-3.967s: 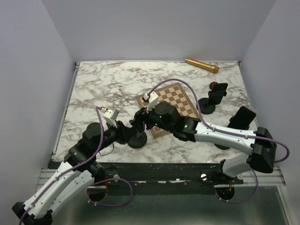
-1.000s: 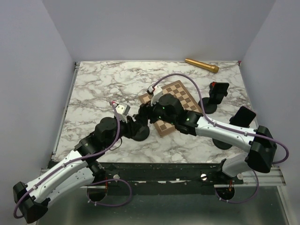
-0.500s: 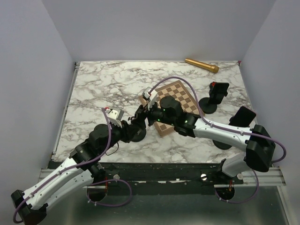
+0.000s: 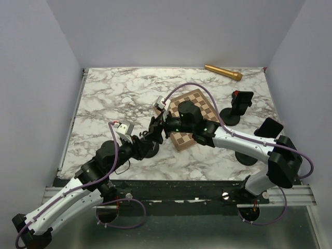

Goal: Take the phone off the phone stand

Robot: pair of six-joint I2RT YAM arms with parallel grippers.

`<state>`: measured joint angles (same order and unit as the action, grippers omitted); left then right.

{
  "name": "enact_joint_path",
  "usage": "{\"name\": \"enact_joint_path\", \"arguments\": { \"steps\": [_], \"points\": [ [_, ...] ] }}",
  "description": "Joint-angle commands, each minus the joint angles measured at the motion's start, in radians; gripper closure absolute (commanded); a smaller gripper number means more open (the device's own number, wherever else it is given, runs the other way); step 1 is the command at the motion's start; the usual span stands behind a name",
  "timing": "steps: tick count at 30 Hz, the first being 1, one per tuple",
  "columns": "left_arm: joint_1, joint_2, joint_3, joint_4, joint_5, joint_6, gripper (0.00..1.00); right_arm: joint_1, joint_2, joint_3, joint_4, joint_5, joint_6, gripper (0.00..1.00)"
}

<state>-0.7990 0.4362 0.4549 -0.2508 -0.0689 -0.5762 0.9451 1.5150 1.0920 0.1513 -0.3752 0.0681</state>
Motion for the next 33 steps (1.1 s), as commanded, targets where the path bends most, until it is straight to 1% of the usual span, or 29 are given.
{"name": "enact_joint_path", "arguments": {
  "steps": [1, 4, 5, 6, 9, 11, 12, 13, 15, 17, 23, 29, 31, 32, 33],
  "points": [
    [0.012, -0.014, -0.032, -0.12, -0.114, -0.029, 1.0, 0.006, -0.006, 0.032, -0.066, -0.082, 0.068, 0.99],
    [0.012, -0.04, -0.038, -0.097, -0.097, -0.013, 1.0, 0.009, -0.006, 0.045, -0.083, 0.025, 0.172, 0.99],
    [0.011, -0.048, -0.039, -0.089, -0.088, -0.009, 1.0, 0.018, -0.008, 0.047, -0.089, 0.077, 0.207, 0.99],
    [0.012, -0.048, -0.036, -0.087, -0.082, -0.006, 1.0, 0.027, -0.009, 0.053, -0.107, 0.163, 0.249, 0.99],
    [0.011, -0.008, -0.012, -0.102, -0.081, -0.001, 1.0, 0.045, -0.007, 0.058, -0.121, 0.249, 0.349, 0.99],
    [0.012, 0.03, 0.009, -0.11, -0.081, 0.003, 0.88, 0.059, -0.003, 0.057, -0.12, 0.26, 0.38, 0.99],
    [0.011, 0.044, 0.021, -0.113, -0.082, 0.002, 0.78, 0.07, 0.0, 0.061, -0.123, 0.282, 0.384, 0.99],
    [0.011, 0.056, 0.03, -0.114, -0.087, -0.002, 0.65, 0.076, 0.007, 0.066, -0.133, 0.296, 0.387, 0.99],
    [0.012, 0.067, 0.04, -0.112, -0.098, -0.008, 0.53, 0.079, 0.013, 0.078, -0.141, 0.293, 0.383, 0.99],
    [0.012, 0.068, 0.043, -0.103, -0.112, -0.005, 0.45, 0.079, 0.013, 0.08, -0.142, 0.29, 0.386, 0.99],
    [0.011, 0.104, 0.063, -0.101, -0.124, 0.006, 0.39, 0.08, 0.011, 0.078, -0.148, 0.291, 0.393, 0.99],
    [0.012, 0.081, 0.062, -0.074, -0.108, 0.01, 0.31, 0.083, 0.017, 0.082, -0.15, 0.288, 0.382, 0.99],
    [0.012, 0.08, 0.077, -0.086, -0.118, 0.01, 0.28, 0.083, 0.02, 0.083, -0.149, 0.285, 0.377, 0.99],
    [0.012, 0.076, 0.082, -0.089, -0.128, 0.009, 0.21, 0.084, 0.02, 0.085, -0.149, 0.286, 0.376, 0.99],
    [0.012, 0.071, 0.085, -0.094, -0.135, 0.008, 0.19, 0.084, 0.022, 0.085, -0.15, 0.285, 0.376, 0.99]
  ]
}}
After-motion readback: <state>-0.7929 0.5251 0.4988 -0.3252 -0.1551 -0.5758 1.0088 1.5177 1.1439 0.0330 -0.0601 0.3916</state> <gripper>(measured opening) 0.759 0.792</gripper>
